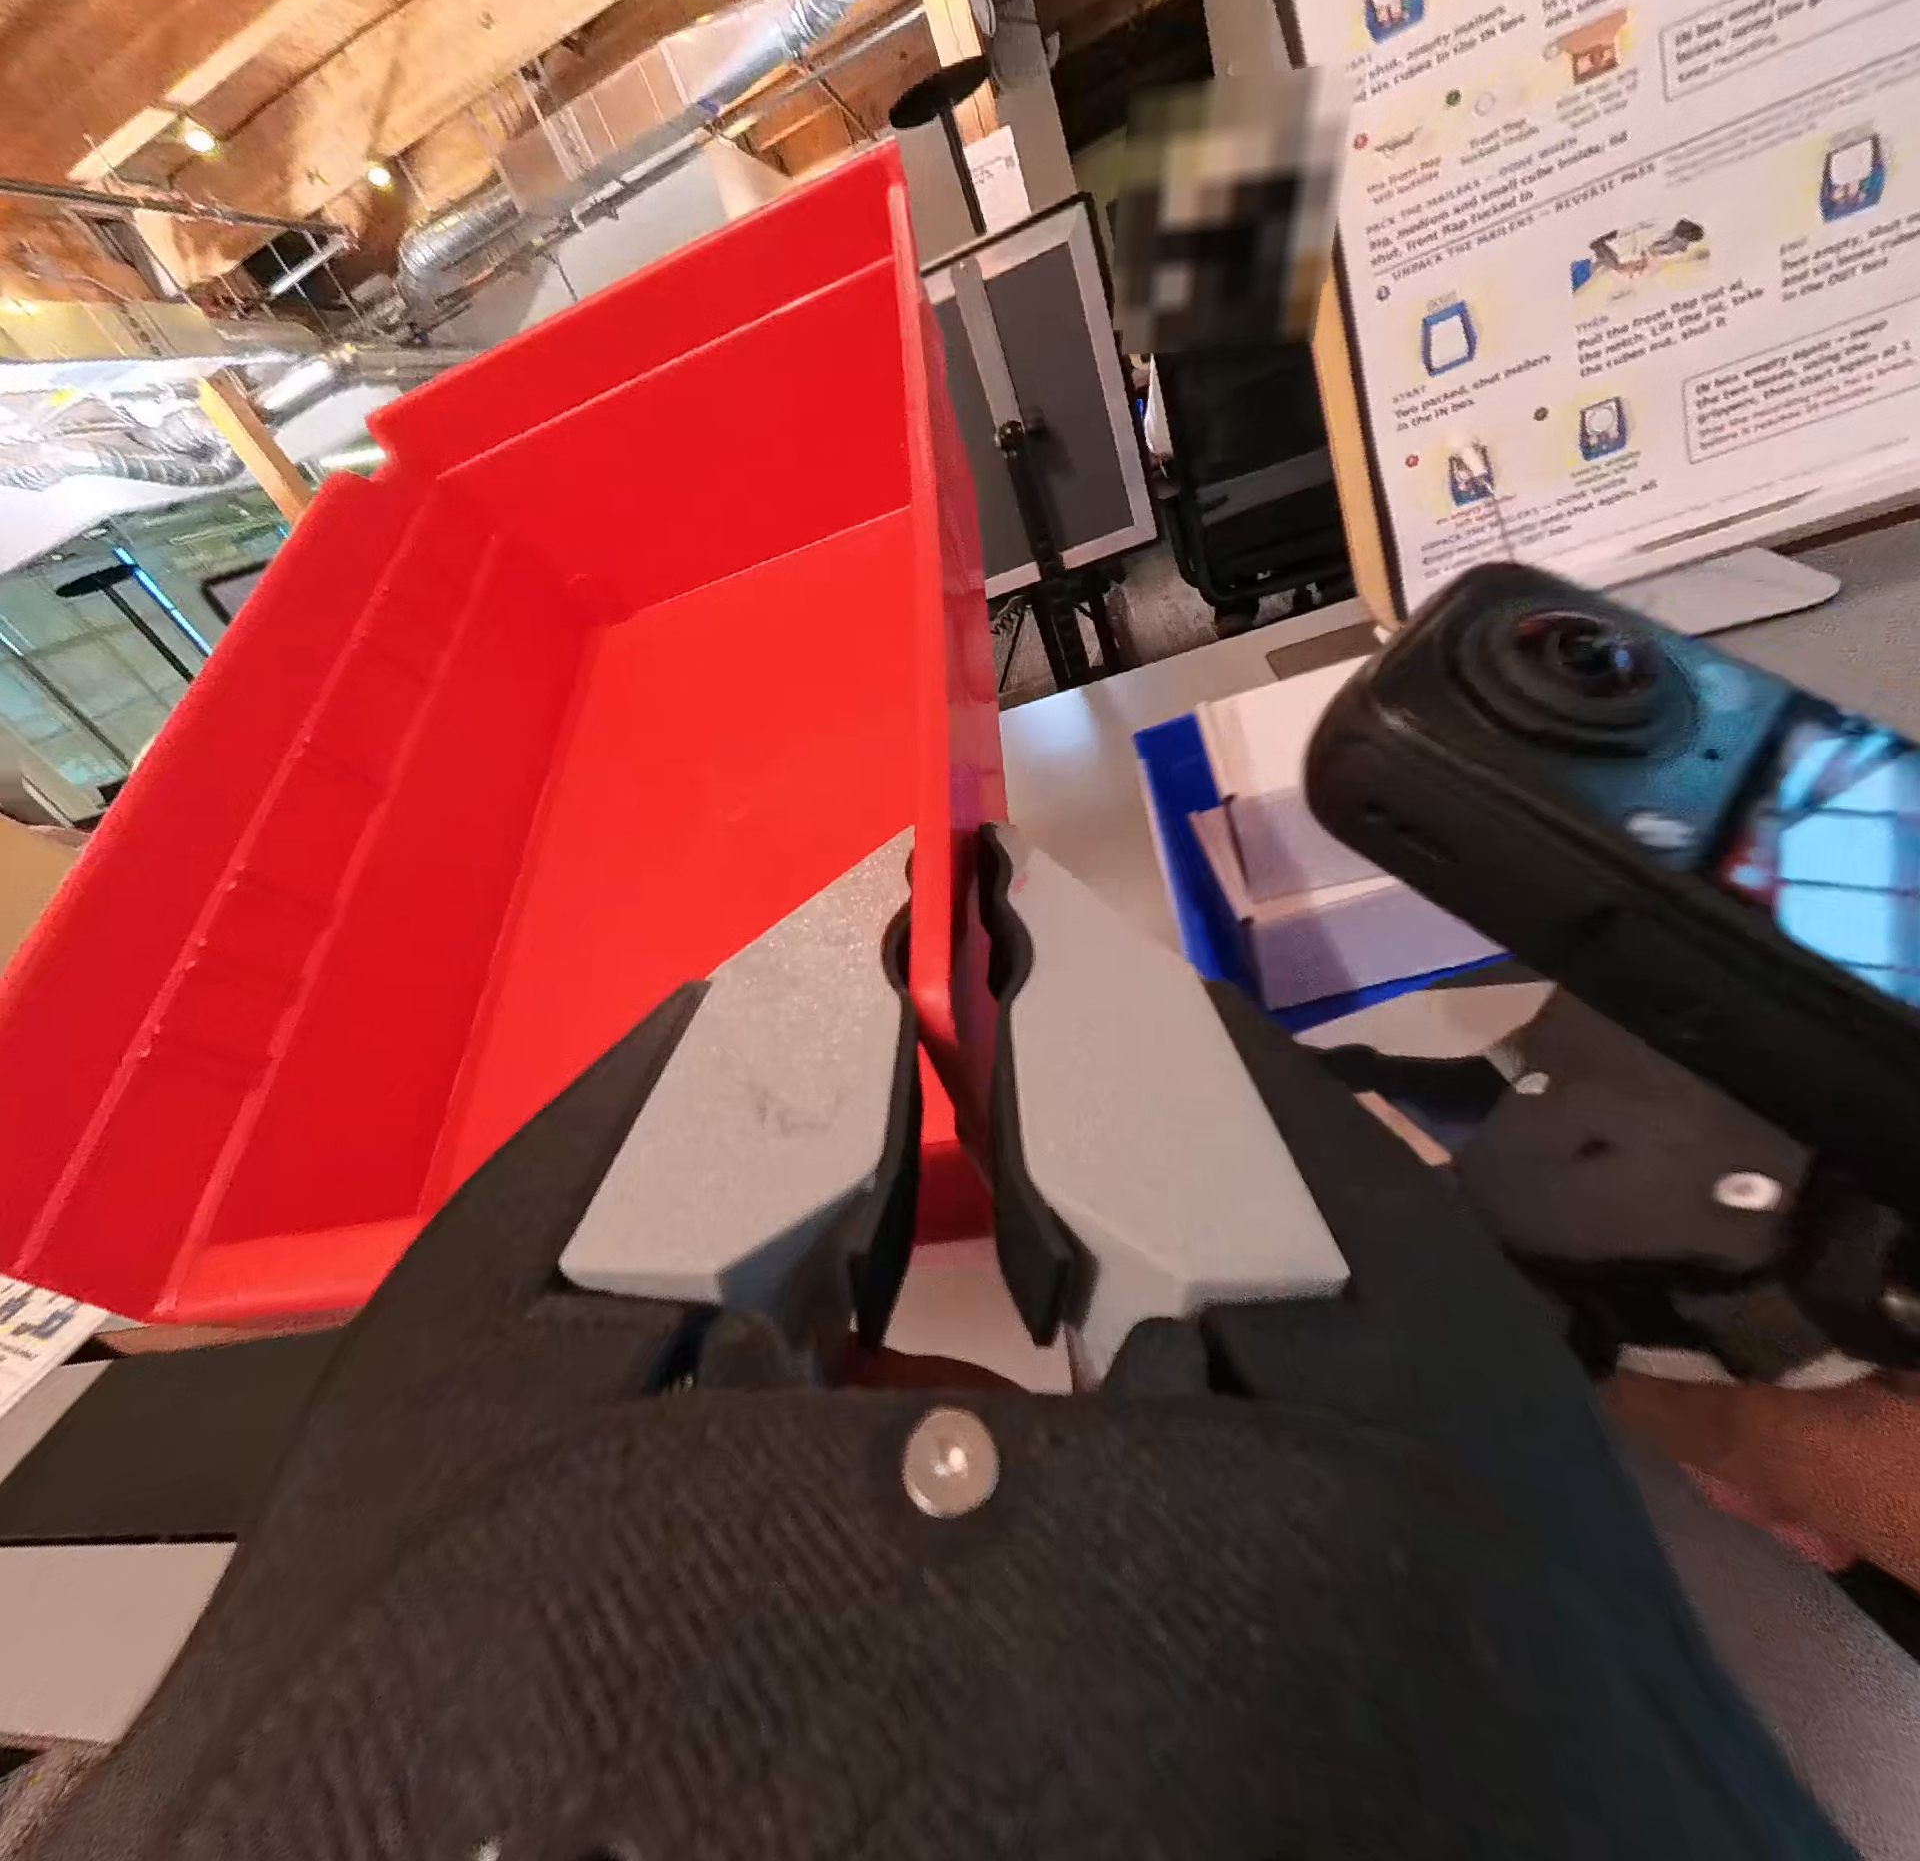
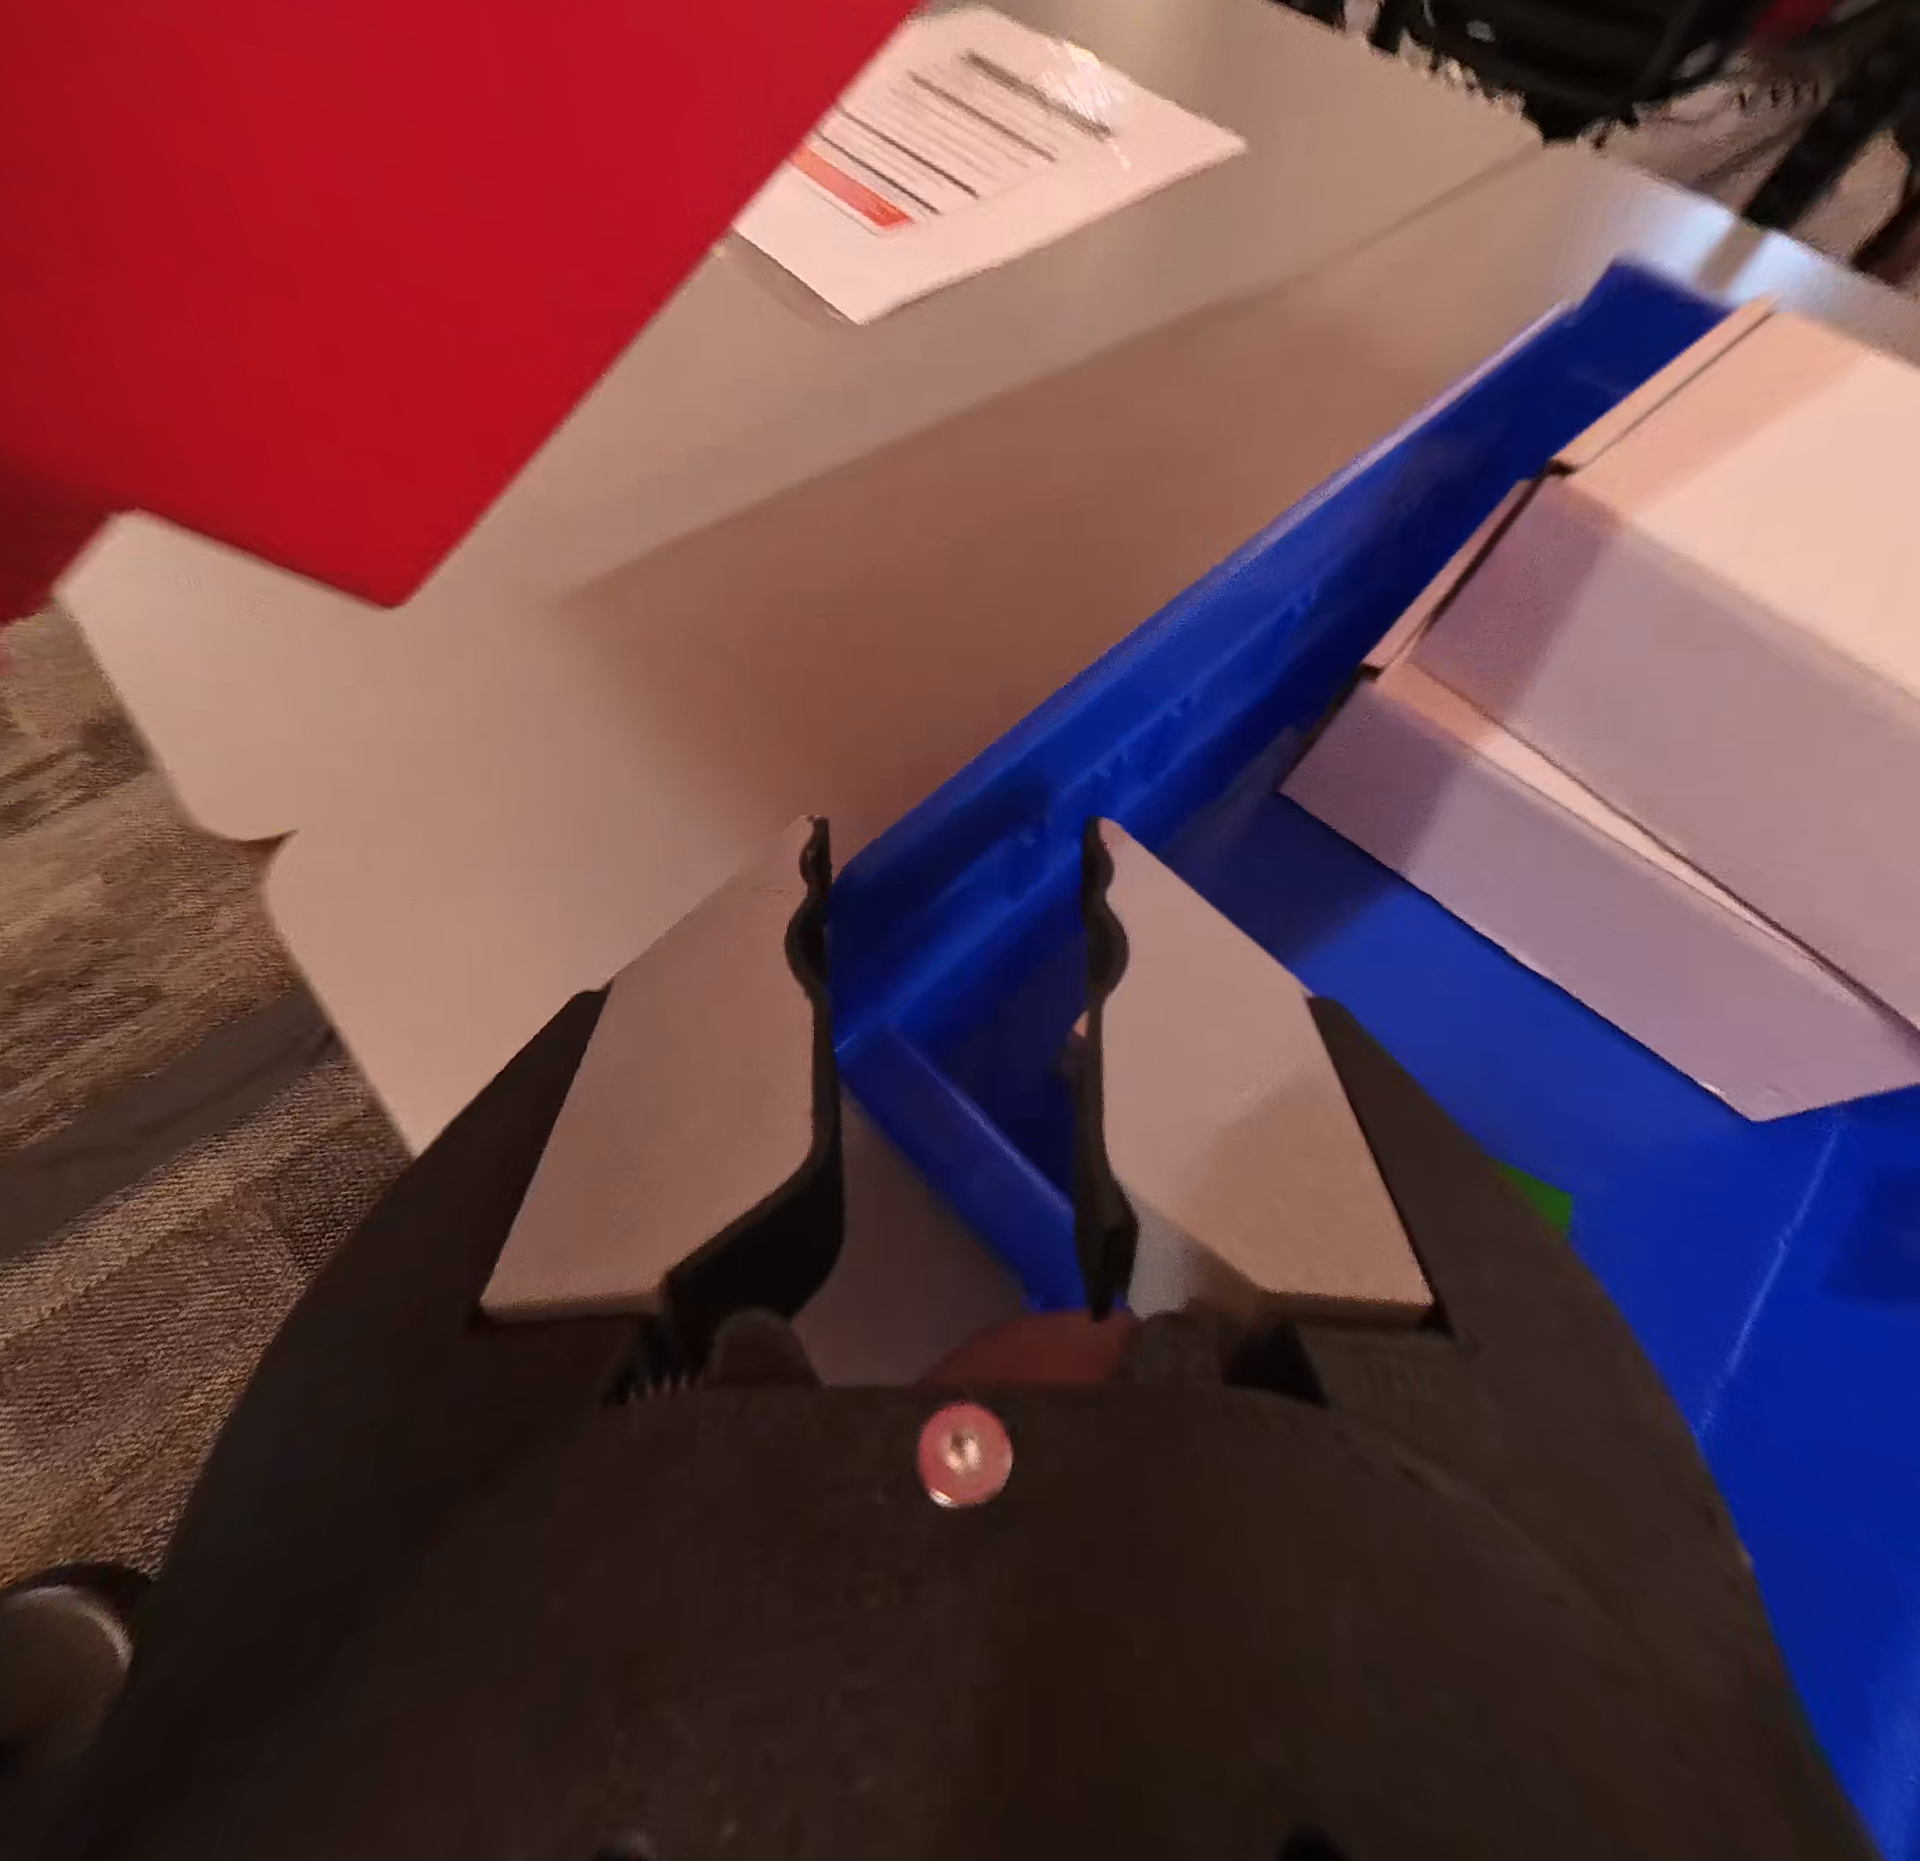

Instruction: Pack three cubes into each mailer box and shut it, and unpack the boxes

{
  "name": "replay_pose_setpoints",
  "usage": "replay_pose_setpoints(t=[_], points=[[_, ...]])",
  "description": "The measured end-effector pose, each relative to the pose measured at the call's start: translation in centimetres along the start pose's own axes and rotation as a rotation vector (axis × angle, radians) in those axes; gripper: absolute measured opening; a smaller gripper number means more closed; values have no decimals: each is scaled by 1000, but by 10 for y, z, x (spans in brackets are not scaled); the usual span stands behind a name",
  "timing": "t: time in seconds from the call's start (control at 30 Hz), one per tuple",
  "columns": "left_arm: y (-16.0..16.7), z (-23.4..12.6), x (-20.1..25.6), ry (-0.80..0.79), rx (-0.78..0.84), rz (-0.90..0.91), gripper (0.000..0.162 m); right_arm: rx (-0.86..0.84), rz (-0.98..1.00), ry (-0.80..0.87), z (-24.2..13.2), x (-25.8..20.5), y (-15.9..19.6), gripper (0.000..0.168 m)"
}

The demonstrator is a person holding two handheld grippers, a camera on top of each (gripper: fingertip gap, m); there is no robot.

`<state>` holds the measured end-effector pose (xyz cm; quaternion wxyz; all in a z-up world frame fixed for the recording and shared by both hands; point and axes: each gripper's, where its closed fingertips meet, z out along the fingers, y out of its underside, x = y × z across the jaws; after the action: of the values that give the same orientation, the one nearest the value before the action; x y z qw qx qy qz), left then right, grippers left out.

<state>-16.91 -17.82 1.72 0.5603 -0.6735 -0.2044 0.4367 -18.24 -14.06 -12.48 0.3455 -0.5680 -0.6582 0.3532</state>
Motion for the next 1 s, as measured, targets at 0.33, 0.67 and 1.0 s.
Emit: replay_pose_setpoints(t=[0.33, 0.67, 1.0], points=[[-36, -14, 34, 135, 128, -54, 3, 221, -11, -105, -157, 76, 17, 48], [-104, -74, 220, 603, 272, 35, 3, 134, 52, 217, -305, 279, 109, 52], [-81, -82, 447, 890, 107, 179, 4, 17, 170, 492, -403, 402, 181, 57]])
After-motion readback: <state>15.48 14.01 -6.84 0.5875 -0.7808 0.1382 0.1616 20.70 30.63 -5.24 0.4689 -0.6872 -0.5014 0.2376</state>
